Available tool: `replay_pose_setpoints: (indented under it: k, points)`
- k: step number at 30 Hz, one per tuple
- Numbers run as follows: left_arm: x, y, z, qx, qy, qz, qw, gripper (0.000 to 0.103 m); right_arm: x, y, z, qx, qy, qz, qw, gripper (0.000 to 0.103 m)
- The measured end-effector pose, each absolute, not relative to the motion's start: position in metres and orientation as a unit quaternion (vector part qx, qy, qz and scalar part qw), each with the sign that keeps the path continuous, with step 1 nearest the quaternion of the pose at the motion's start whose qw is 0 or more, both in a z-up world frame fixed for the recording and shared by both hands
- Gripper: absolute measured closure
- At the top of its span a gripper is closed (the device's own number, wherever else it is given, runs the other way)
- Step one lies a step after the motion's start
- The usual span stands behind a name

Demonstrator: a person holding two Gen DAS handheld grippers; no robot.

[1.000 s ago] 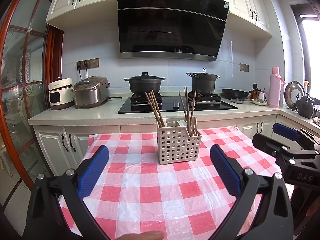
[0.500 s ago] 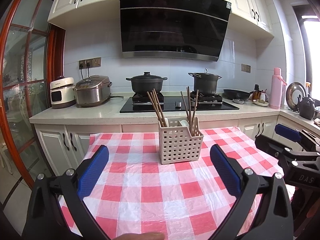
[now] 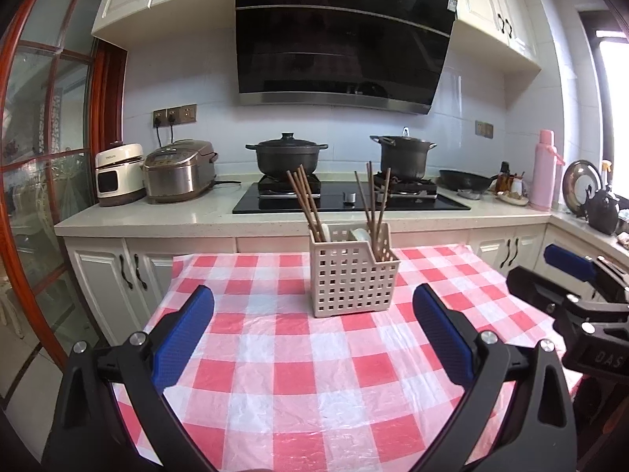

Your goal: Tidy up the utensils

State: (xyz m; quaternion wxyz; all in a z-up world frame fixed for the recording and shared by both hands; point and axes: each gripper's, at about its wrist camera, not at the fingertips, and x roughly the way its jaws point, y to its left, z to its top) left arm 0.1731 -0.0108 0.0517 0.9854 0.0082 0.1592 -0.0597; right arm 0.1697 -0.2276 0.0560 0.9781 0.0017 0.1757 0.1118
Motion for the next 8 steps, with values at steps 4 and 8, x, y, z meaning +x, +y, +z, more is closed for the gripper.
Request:
replay_pose_setpoints:
  k: [4,8]
  points:
    - [0.1754,-0.0079,0.0507,0.002,0.162,-0.059,0.985,0.005,0.1689,-0.2283,0.056,0.002,0.176,0.111,0.978,0.019]
    - [0.177,-0.0069,0.0501,0.004,0.162,-0.058,0.985,0.005,0.1703,-0.2286,0.0533,0.002,0.178,0.11,0.978,0.019]
